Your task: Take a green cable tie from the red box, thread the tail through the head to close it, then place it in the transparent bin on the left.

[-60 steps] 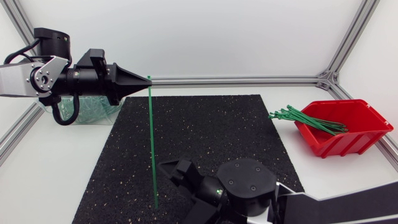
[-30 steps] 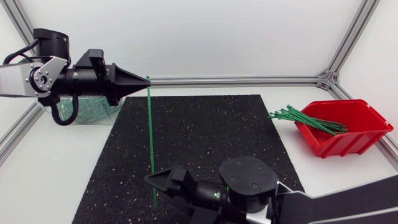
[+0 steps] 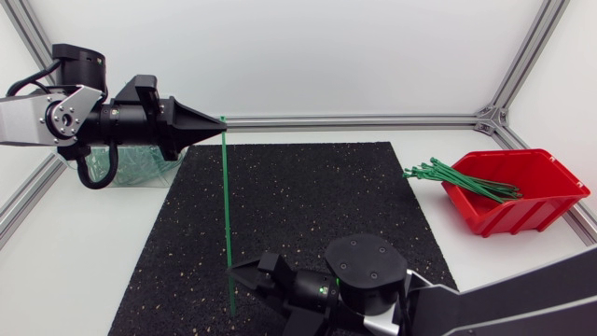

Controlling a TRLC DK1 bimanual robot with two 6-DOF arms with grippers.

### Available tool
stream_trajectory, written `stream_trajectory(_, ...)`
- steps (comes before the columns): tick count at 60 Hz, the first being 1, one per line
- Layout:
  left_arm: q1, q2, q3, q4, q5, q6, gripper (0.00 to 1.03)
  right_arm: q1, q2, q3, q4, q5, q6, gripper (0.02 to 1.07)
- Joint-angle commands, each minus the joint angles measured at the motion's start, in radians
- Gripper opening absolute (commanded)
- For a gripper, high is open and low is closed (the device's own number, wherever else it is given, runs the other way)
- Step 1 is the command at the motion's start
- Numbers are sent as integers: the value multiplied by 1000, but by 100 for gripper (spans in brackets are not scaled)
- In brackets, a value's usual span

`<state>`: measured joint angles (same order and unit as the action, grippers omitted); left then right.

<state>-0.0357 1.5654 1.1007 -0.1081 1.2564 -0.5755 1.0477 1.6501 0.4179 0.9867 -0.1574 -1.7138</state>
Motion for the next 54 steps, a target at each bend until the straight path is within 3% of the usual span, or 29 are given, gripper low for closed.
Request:
stream_trajectory(1, -4, 24, 25, -5, 14, 12, 3, 14, 5, 21, 20, -4, -29, 61)
stream_trajectory(8, -6, 24, 22, -5, 14, 12, 3, 25, 13, 33, 21, -4, -29, 61)
stream_trajectory(18, -7, 33, 24, -4, 14, 12, 3, 31, 14, 35, 23, -8, -46, 35)
stream_trajectory(22, -9, 33, 24, -4, 14, 12, 3, 31, 14, 28, 21, -13, -52, 31)
stream_trajectory(54, 2, 45, 30, -4, 14, 23, 3, 58, -9, -7, 23, -5, -55, 28)
